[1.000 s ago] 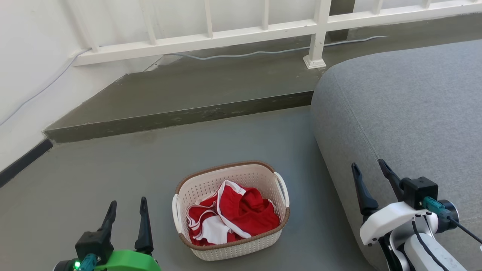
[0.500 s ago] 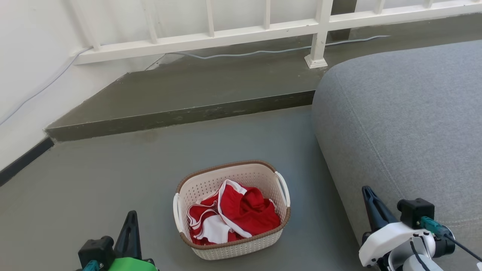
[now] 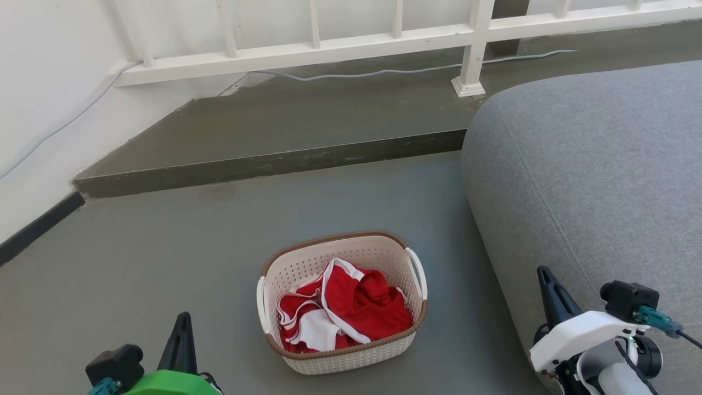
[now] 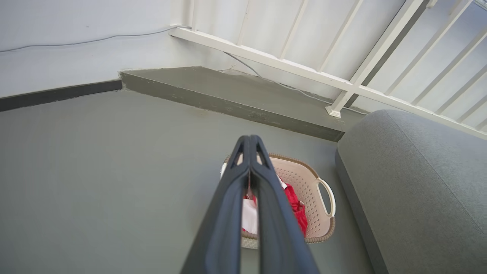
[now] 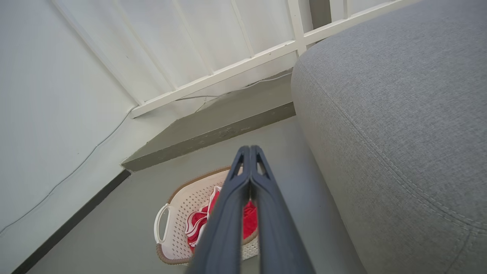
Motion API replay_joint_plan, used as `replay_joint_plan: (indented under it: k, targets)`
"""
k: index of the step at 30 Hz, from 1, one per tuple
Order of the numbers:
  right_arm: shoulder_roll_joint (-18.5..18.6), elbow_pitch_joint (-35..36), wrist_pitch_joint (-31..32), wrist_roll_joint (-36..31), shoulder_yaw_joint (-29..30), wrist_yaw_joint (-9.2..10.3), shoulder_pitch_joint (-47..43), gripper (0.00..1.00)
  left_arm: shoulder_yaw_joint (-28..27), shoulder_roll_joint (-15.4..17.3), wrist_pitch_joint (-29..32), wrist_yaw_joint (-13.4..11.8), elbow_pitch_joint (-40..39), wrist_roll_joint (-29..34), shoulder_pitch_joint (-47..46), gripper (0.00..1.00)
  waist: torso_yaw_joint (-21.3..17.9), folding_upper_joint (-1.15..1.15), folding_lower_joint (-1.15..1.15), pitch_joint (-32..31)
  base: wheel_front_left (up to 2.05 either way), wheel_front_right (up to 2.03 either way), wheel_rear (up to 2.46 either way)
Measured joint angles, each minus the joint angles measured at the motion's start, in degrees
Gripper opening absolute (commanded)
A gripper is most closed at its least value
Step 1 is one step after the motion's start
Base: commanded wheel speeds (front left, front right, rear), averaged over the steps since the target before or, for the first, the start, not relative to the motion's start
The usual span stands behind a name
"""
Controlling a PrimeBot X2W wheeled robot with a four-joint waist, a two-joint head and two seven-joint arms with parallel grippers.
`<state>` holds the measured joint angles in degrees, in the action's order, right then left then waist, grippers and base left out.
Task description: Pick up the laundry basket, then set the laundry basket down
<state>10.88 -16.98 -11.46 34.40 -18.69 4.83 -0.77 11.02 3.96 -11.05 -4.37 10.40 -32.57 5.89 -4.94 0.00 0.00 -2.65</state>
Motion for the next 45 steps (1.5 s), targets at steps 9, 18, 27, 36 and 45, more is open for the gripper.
replay_joint_plan:
  k: [9, 18, 27, 36, 45]
  targets:
    - [-0.6, 0.2, 2.0, 5.9, 2.8, -1.31, 0.2, 0.0, -1.8, -0.3, 2.0, 1.2, 0.3, -6.3, -0.1, 0.0, 0.5, 0.0, 0.0, 0.3, 0.0, 0.0, 0.0]
    - [-1.8, 0.3, 3.7, 12.3, 5.5, -2.45, 0.3, 0.0, -3.4, -0.7, 4.0, 2.4, 0.9, -12.8, -0.9, 0.0, 1.1, 0.0, 0.0, 0.6, 0.0, 0.0, 0.0]
    - [-2.3, 0.3, 5.5, 18.7, 8.2, -3.78, 0.4, 0.0, -5.0, -0.8, 5.6, 3.4, 1.8, -19.0, -1.9, 0.0, 1.6, 0.0, 0.0, 0.9, 0.0, 0.0, 0.0]
    - [-3.5, 0.4, 7.5, 25.0, 10.9, -4.91, 1.2, 0.0, -6.3, -0.8, 7.5, 4.9, 2.1, -25.4, -3.1, 0.0, 2.1, 0.0, 0.0, 1.2, 0.0, 0.0, 0.0]
    - [-3.9, 0.4, 9.3, 31.2, 13.5, -6.3, 1.5, 0.0, -7.8, -0.9, 9.1, 5.9, 2.7, -31.9, -4.0, 0.0, 2.7, 0.0, 0.0, 1.5, 0.0, 0.0, 0.0]
